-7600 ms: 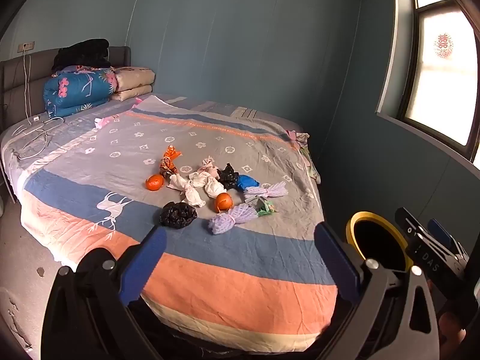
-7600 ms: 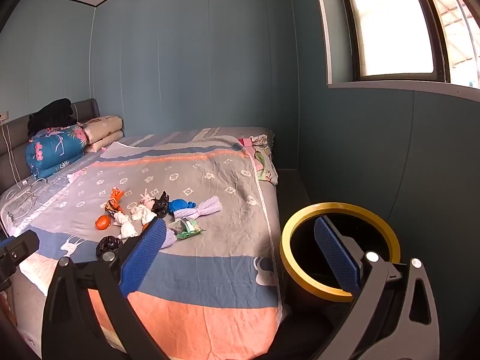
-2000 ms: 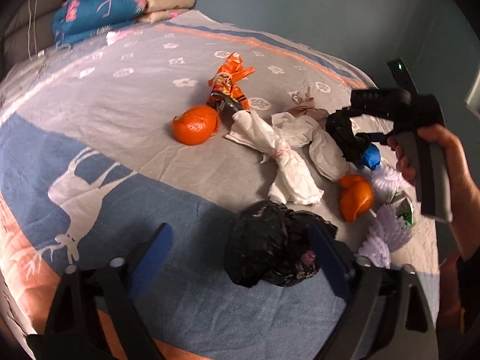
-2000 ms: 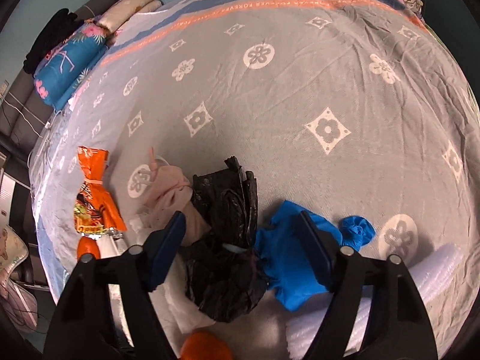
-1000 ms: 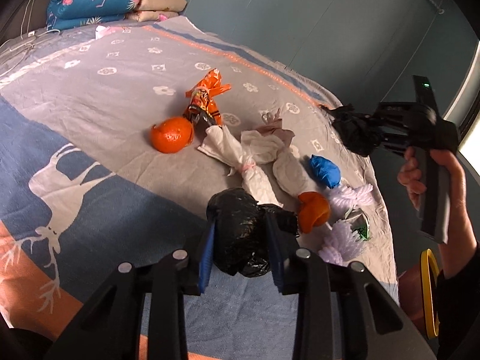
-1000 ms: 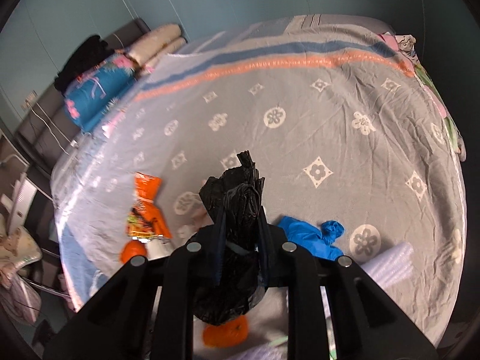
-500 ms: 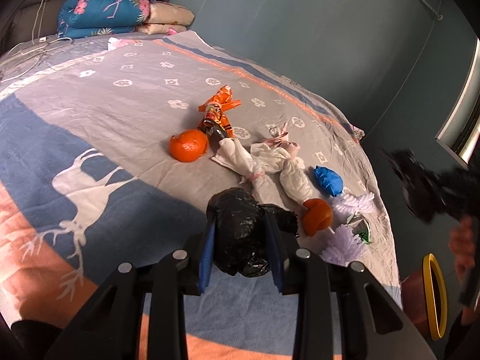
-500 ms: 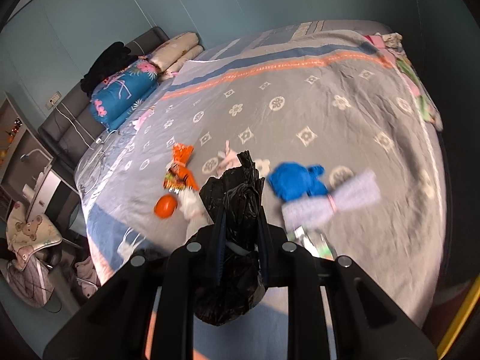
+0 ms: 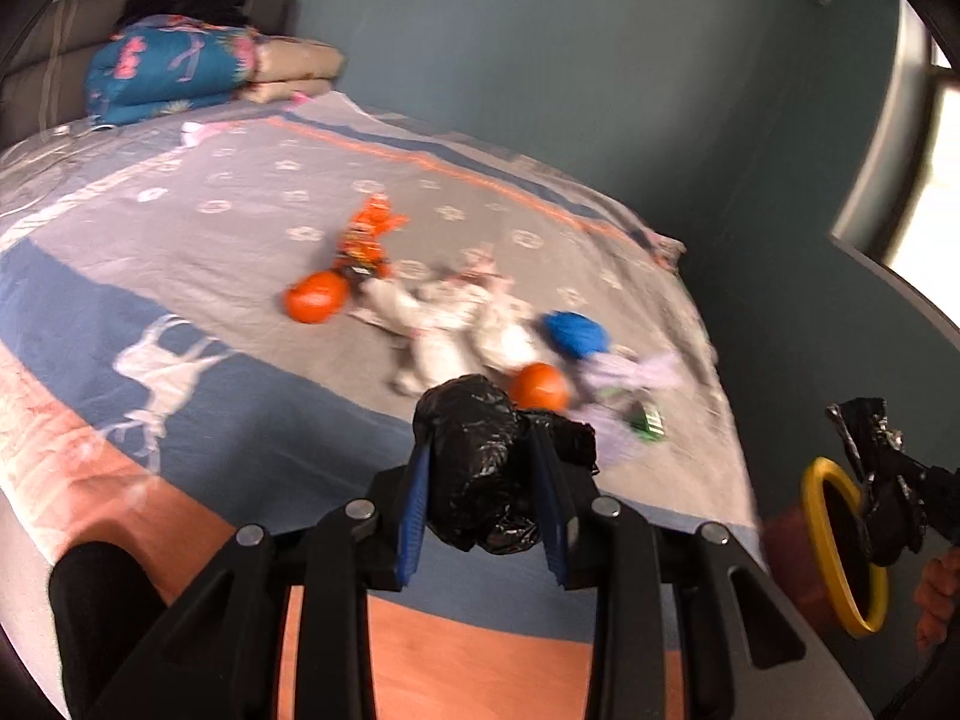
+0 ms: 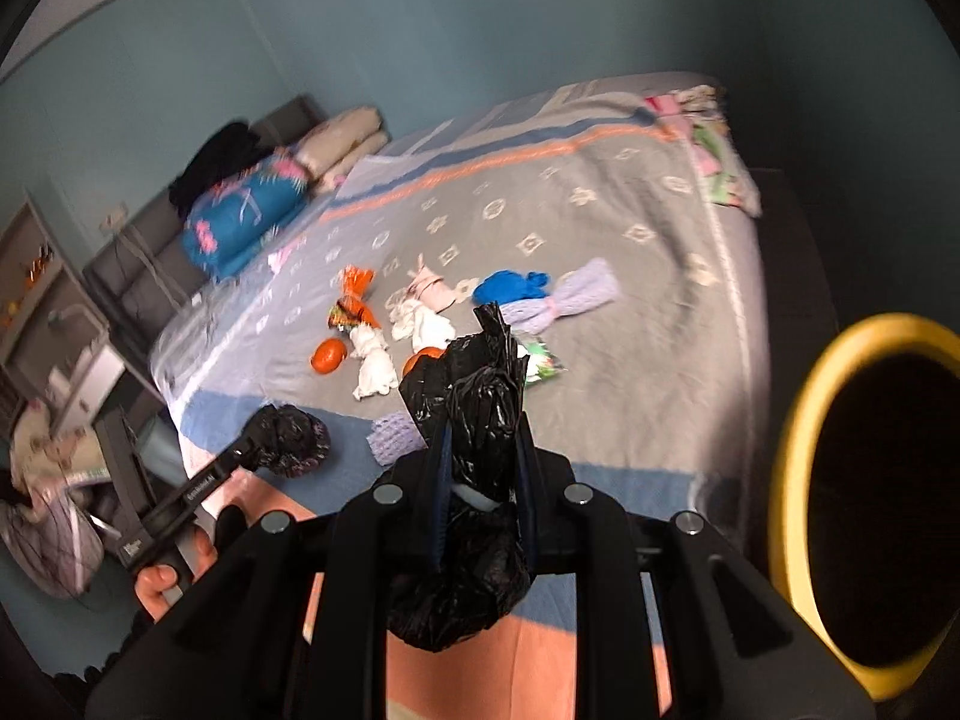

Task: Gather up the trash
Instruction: 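Carry both black bags in both tools over the yellow-rimmed bin, then open both tools over the bin to drop the black bags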

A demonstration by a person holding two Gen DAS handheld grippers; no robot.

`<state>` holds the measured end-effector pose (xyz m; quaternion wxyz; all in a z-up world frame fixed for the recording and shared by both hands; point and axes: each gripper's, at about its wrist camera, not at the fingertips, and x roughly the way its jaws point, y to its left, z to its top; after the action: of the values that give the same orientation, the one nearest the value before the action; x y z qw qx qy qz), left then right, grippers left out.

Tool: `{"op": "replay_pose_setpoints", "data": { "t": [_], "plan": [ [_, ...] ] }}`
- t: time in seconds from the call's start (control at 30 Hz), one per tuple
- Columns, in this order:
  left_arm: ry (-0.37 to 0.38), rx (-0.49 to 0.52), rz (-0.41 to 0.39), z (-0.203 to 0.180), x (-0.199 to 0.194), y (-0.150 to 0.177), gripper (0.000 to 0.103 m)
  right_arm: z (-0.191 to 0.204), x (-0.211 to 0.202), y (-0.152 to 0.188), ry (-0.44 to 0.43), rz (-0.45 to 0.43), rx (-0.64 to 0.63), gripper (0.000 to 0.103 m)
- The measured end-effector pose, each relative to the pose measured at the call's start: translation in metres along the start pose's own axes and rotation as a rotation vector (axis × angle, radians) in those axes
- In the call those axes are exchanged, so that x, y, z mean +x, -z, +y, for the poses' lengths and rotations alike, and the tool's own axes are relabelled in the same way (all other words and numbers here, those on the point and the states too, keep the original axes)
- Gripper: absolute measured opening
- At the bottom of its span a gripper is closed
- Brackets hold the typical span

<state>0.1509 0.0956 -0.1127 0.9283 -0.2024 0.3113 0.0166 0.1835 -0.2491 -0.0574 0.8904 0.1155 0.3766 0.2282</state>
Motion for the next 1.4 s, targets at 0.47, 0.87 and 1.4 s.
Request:
{"op": "replay_pose_setpoints", "data": {
  "t": [0.47,0.87,1.4],
  "plan": [
    [0.189,0.204,-0.012,-0.132,-0.036,-0.013,0.030,-0.079,-0.122,-0.002,0.153,-0.269,0.156,0.018],
    [0.333,0.368,0.046,-0.239,-0.015,-0.001,0.030,-0.140,-0.167,0.002,0.295,-0.337,0.245,0.018],
    [0.451,0.478,0.189,-0.343,0.045,0.047,0.030,-0.207,-0.159,0.006,0.444,-0.281,0.310,0.019]
  ]
}}
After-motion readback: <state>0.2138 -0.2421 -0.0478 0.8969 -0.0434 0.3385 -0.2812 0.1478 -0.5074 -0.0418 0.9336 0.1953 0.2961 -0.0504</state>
